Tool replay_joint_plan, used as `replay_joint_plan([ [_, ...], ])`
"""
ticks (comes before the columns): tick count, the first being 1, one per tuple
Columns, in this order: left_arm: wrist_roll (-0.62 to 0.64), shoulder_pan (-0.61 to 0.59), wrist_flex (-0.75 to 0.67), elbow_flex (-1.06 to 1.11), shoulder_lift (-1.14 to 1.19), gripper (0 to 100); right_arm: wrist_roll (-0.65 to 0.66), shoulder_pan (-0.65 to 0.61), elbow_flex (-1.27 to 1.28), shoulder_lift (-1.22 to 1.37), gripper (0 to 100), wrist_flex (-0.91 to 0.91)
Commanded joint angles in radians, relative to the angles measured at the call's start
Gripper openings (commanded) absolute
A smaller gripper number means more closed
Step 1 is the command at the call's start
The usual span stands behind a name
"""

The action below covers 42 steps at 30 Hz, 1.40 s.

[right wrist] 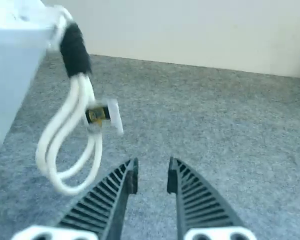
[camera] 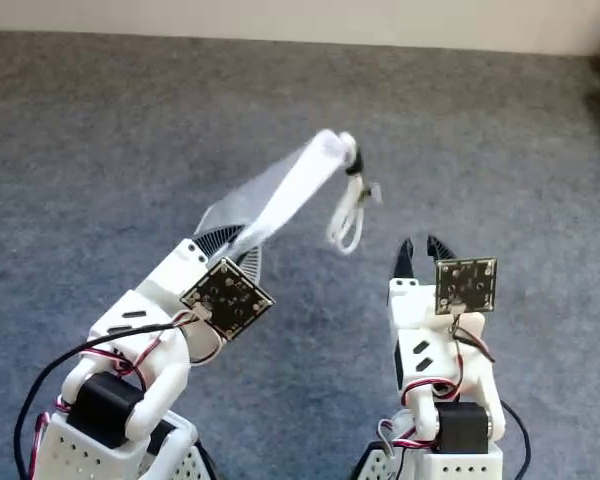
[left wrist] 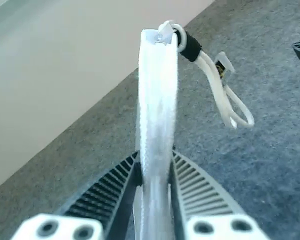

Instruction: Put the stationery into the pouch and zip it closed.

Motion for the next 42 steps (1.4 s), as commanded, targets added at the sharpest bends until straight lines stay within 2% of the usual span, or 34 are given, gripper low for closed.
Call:
replay_joint_plan([
  [1,0.002,0.024,0.006,-0.010,0.001,13,0.008,-0.007,-0.004,-0.015,8.7,-0.001],
  [7,0.002,0.041,0.011,-0.013,-0.007,13,0.008,-0.007,-0.004,-0.015,8.7,-0.001],
  [12,0.005,0.116,0.107,-0.062,-0.007,13,0.011,-0.007,-0.002,-0.015,8.7,-0.001],
  [15,0.087,0.124,0.144,-0.124,-0.007,14,0.011,-0.007,-0.002,-0.015,8.7,-0.001],
  [21,0.193,0.120,0.226,-0.229,-0.007,21,0.011,-0.007,-0.002,-0.015,8.7,-0.001],
  [31,0.206,0.120,0.322,-0.360,-0.008,21,0.012,-0.007,-0.002,-0.015,8.7,-0.001],
  [36,0.201,0.108,0.327,-0.358,-0.008,12,0.011,-0.007,-0.002,-0.015,8.7,-0.001],
  [38,0.201,0.058,0.321,-0.349,-0.008,5,0.008,-0.008,-0.002,-0.015,7.8,0.001],
  [40,0.203,-0.010,0.321,-0.346,-0.008,0,0.014,-0.012,-0.002,-0.015,2.9,0.001],
  [42,0.204,-0.091,0.325,-0.341,-0.008,1,0.014,-0.012,-0.002,-0.015,0.4,0.001],
])
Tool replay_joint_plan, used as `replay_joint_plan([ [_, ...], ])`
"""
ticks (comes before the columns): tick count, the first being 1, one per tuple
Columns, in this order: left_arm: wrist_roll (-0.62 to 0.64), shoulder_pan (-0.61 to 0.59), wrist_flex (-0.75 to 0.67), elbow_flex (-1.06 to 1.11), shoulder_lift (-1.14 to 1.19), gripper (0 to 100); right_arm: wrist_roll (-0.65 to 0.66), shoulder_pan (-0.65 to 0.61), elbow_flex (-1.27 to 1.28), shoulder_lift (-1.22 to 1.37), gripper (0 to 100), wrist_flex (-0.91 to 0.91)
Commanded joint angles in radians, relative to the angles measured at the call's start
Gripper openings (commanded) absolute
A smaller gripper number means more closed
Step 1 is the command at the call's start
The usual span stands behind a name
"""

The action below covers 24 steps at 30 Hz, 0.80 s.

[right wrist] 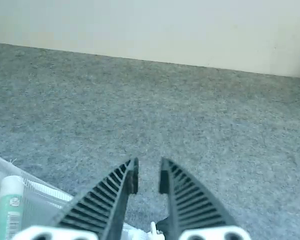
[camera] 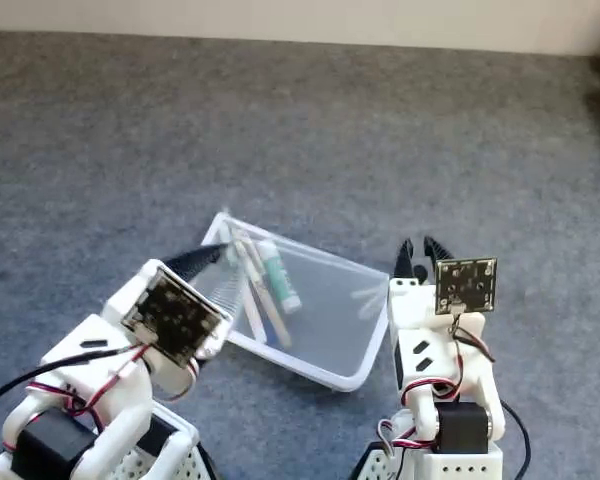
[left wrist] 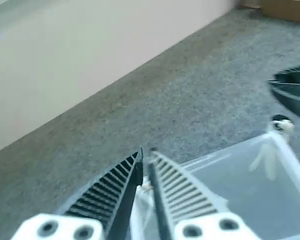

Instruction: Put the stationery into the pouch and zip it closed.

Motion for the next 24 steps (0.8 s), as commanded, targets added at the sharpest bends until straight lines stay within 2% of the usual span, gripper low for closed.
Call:
replay_joint_plan([
  [1,0.014,-0.174,0.002,-0.022,0.004,1,0.014,-0.012,-0.002,-0.015,0.9,0.001],
  [7,0.014,-0.390,-0.006,0.101,0.004,1,0.014,-0.012,-0.010,-0.015,0.7,-0.001],
  [12,0.014,-0.527,-0.078,0.242,0.004,1,0.012,-0.012,-0.010,-0.015,0.9,-0.001],
  [17,0.014,-0.564,-0.181,0.410,0.004,1,0.008,-0.008,0.038,-0.015,0.9,0.001],
  [24,0.014,-0.565,-0.193,0.585,0.004,1,0.008,-0.007,0.131,-0.015,0.5,0.005],
])
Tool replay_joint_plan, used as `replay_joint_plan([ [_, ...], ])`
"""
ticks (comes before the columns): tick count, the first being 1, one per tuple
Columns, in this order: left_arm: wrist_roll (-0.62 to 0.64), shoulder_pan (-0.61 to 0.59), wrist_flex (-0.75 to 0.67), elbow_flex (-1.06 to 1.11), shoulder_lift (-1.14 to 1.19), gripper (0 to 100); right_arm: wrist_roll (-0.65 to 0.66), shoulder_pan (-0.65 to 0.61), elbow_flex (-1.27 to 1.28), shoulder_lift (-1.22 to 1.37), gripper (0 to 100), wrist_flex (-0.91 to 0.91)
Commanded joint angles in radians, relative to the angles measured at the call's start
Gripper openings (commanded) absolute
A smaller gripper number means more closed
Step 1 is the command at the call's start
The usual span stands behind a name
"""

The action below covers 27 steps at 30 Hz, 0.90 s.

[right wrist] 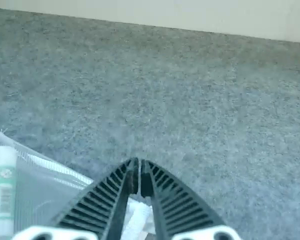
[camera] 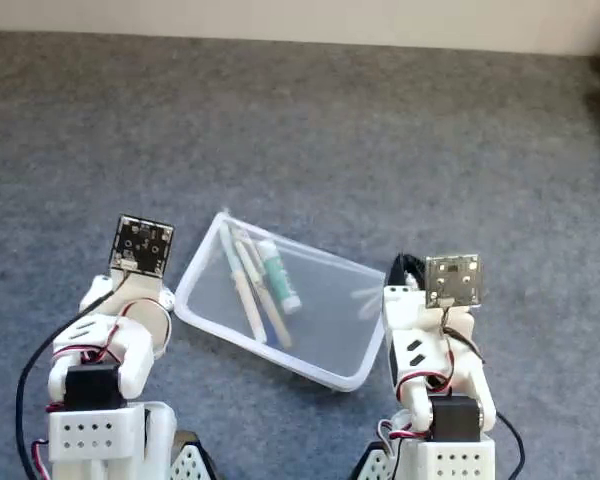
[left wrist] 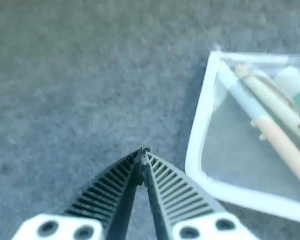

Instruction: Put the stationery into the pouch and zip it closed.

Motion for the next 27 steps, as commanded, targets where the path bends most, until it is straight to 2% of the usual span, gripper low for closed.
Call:
replay_joint_plan([
  [1,0.012,-0.010,-0.046,0.070,-0.008,1,0.006,-0.005,0.041,-0.013,0.5,0.005],
  [8,0.009,-0.010,-0.126,0.266,-0.008,1,0.006,-0.005,0.203,-0.007,0.5,0.010],
  [15,0.011,-0.033,-0.224,0.320,-0.008,1,-0.110,0.012,0.232,-0.012,0.5,0.174],
  [19,0.008,-0.031,-0.331,0.421,-0.004,1,-0.117,0.012,0.232,-0.012,0.5,0.268],
  [27,0.011,-0.039,-0.304,0.415,-0.008,1,-0.115,0.012,0.232,-0.012,0.5,0.397],
])
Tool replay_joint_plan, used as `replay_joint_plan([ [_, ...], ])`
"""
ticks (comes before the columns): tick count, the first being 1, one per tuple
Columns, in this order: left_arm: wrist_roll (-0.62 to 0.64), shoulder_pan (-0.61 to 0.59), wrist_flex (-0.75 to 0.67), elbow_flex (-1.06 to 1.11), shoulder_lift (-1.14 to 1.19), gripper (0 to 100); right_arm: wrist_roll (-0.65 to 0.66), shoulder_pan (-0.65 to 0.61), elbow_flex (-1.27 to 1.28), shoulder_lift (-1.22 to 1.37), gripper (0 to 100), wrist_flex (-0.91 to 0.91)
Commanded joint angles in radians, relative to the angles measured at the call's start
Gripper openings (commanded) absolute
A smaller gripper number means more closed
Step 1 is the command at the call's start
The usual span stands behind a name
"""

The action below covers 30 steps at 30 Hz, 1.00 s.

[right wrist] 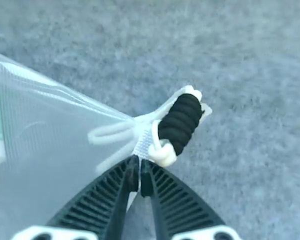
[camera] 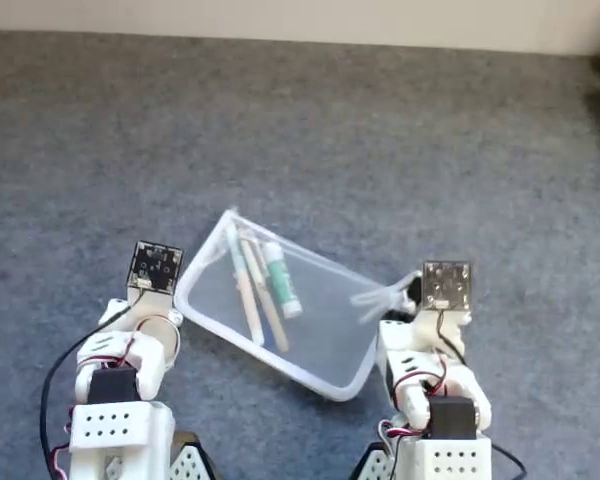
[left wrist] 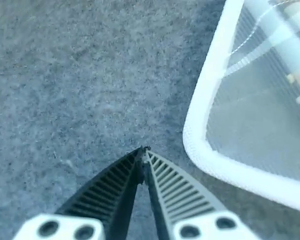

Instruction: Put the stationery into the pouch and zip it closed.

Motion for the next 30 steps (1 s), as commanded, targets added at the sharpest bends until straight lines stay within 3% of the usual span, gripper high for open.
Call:
replay_joint_plan([
  [1,0.011,-0.012,-0.003,0.024,-0.008,1,-0.008,0.007,0.137,-0.001,0.5,0.062],
  [11,0.012,-0.252,-0.006,0.024,-0.008,1,-0.008,0.007,0.137,-0.002,0.5,0.120],
  [15,0.012,-0.236,0.006,0.018,-0.008,1,-0.009,0.007,0.137,-0.002,0.5,0.120],
  [21,0.009,-0.137,0.169,-0.021,-0.008,1,-0.008,0.007,0.137,-0.002,0.5,0.120],
  [30,0.011,-0.148,0.213,-0.031,-0.008,1,-0.008,0.007,0.137,-0.002,0.5,0.120],
])
